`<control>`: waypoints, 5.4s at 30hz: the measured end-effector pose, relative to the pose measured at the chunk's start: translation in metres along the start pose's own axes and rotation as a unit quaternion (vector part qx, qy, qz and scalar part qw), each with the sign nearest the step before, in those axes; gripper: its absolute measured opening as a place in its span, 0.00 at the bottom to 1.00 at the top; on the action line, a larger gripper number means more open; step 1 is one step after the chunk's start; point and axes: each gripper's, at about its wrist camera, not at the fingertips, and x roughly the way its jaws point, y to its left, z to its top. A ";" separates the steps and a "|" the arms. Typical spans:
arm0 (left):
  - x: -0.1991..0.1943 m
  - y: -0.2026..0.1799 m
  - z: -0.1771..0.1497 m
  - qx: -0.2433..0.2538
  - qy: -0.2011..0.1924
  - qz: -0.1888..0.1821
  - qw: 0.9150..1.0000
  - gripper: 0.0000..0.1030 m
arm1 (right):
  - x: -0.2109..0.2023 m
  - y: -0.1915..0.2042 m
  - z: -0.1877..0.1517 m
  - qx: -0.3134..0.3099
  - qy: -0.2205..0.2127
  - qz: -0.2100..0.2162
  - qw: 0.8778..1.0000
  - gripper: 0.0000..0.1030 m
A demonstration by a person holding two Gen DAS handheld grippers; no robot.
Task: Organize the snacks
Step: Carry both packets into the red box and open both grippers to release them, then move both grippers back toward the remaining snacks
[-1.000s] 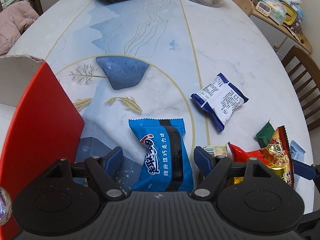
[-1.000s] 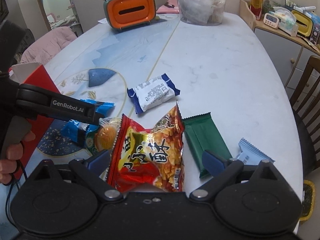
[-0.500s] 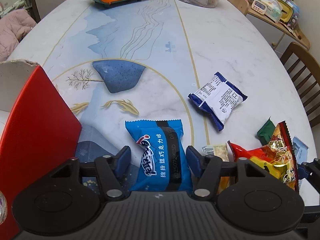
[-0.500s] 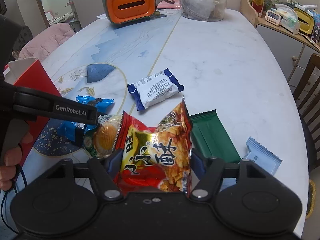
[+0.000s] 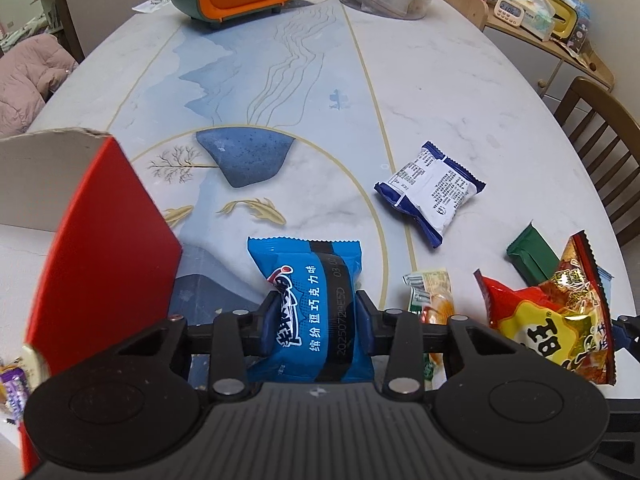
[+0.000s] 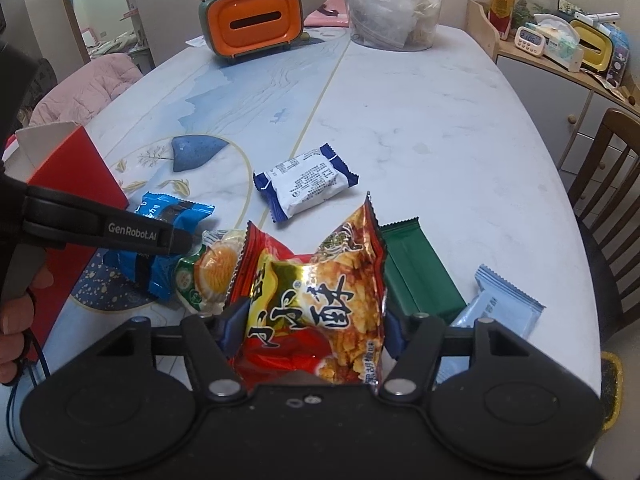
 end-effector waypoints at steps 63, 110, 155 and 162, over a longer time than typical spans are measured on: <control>-0.176 0.235 -0.045 -0.080 -0.072 0.028 0.994 0.37 | -0.068 0.253 0.052 -0.133 -0.059 0.085 0.986 0.62; -0.103 0.277 -0.050 -0.041 -0.016 0.056 0.997 0.38 | 0.022 0.303 0.054 -0.163 0.005 0.074 0.984 0.75; -0.179 0.126 -0.055 0.037 -0.108 -0.048 0.992 0.66 | -0.116 0.160 0.015 -0.061 -0.087 0.061 0.992 0.92; -0.170 0.085 -0.060 0.046 -0.100 -0.073 0.991 0.72 | -0.125 0.114 0.000 -0.027 -0.089 0.050 0.994 0.96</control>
